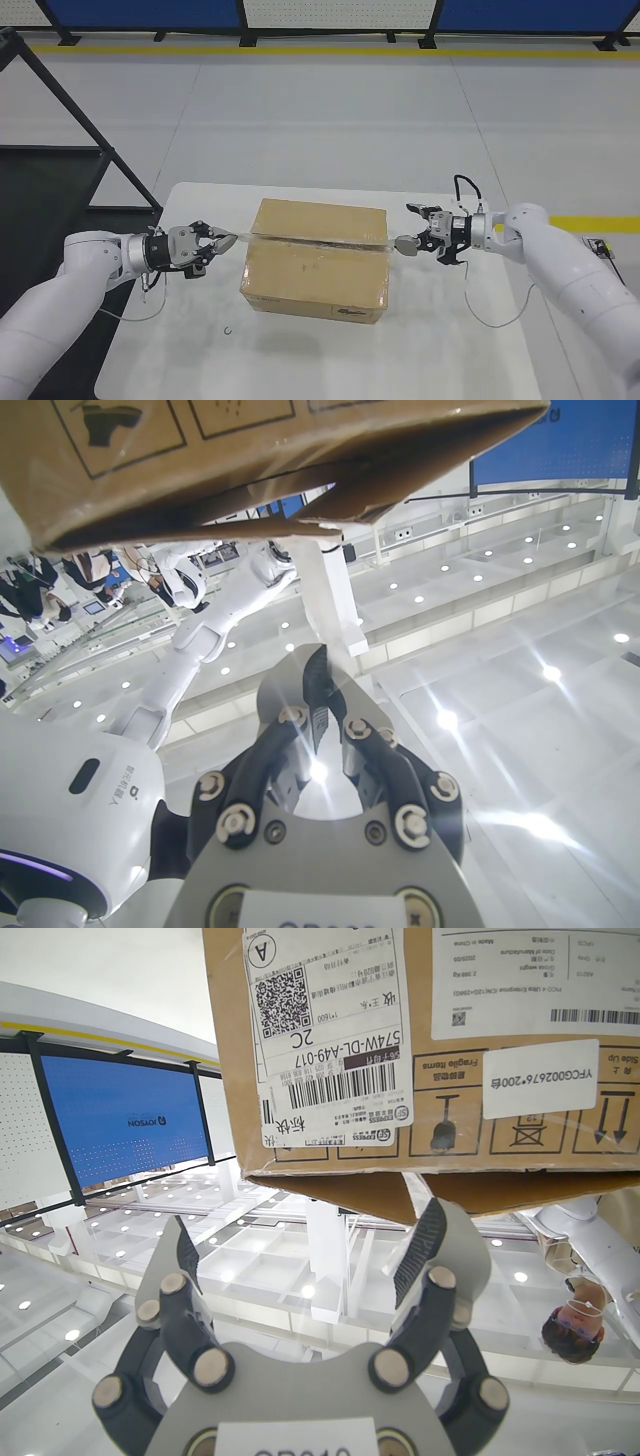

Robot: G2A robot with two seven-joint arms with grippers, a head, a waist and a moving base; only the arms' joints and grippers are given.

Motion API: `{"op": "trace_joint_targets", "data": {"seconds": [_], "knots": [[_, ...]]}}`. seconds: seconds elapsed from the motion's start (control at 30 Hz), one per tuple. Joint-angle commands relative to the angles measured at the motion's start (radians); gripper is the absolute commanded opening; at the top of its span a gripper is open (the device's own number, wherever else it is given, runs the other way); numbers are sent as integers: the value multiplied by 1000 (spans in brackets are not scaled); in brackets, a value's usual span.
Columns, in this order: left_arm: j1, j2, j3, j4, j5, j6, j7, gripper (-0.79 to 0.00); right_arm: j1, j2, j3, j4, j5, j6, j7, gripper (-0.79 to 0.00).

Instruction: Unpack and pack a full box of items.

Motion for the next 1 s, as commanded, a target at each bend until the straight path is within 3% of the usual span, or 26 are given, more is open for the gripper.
{"op": "trace_joint_targets", "data": {"seconds": [0.0, 0.97], "knots": [[-1, 1, 4, 1, -3, 0, 0, -785, 1, 0, -6, 3, 6, 0, 3, 0], [-23, 10, 33, 19, -14, -18, -18, -785, 8, 28, -55, 30, 35, 0, 65, 0]]}}
